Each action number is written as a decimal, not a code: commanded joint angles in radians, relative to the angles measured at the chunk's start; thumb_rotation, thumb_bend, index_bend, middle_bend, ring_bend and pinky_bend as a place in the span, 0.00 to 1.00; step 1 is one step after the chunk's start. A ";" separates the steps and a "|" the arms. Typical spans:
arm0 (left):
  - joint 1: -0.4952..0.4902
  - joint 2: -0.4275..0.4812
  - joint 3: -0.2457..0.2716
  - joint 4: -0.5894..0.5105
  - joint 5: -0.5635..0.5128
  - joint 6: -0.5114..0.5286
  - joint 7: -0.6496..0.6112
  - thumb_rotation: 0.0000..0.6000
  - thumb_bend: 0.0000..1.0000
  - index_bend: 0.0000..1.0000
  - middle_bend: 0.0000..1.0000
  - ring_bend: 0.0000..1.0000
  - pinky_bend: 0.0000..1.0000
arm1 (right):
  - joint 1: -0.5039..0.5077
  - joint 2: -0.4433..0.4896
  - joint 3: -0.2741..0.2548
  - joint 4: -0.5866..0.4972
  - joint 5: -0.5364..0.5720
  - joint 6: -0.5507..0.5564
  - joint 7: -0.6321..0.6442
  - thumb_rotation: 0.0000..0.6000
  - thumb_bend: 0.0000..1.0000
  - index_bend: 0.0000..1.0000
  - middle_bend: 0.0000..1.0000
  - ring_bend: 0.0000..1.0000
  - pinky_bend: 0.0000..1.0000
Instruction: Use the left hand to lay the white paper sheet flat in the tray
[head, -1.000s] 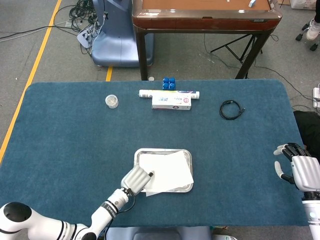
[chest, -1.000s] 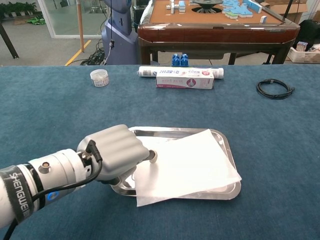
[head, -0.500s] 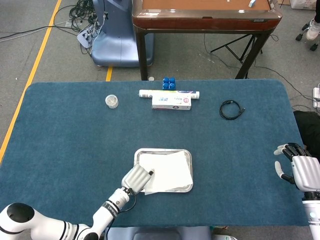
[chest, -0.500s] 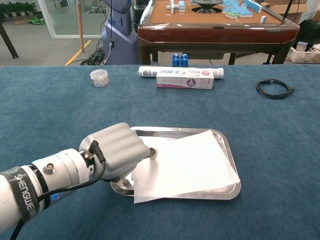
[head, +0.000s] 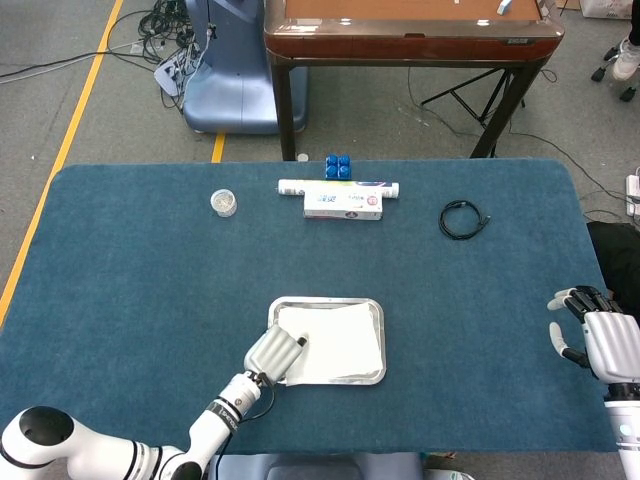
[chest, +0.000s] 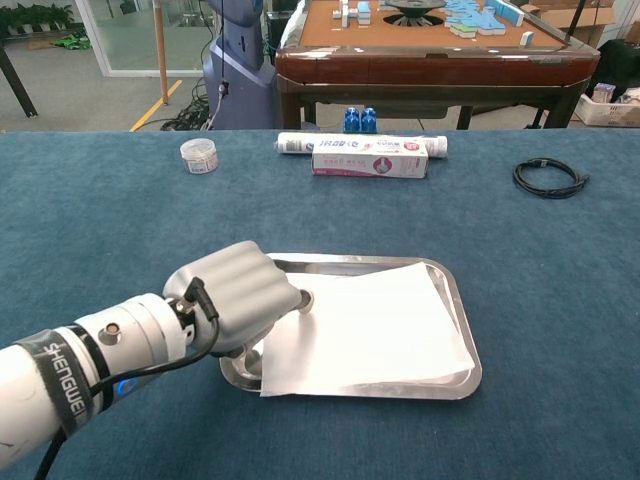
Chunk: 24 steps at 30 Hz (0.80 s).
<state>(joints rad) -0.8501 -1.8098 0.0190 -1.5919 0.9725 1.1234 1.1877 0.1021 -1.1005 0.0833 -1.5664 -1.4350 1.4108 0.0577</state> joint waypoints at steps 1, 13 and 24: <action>-0.001 -0.002 -0.002 0.004 -0.002 0.000 0.001 1.00 0.69 0.24 1.00 1.00 1.00 | 0.000 0.000 0.000 0.001 0.000 0.000 0.001 1.00 0.45 0.41 0.33 0.19 0.29; -0.005 -0.013 -0.014 0.028 -0.009 0.002 0.008 1.00 0.69 0.24 1.00 1.00 1.00 | 0.001 0.000 0.000 0.001 0.000 -0.001 0.001 1.00 0.45 0.41 0.33 0.19 0.29; -0.007 -0.030 -0.016 0.059 -0.004 0.003 0.015 1.00 0.69 0.24 1.00 1.00 1.00 | -0.001 0.001 0.000 0.001 -0.001 0.002 0.004 1.00 0.45 0.41 0.33 0.19 0.29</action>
<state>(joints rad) -0.8573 -1.8383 0.0028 -1.5346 0.9676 1.1262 1.2023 0.1015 -1.0993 0.0837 -1.5658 -1.4359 1.4124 0.0621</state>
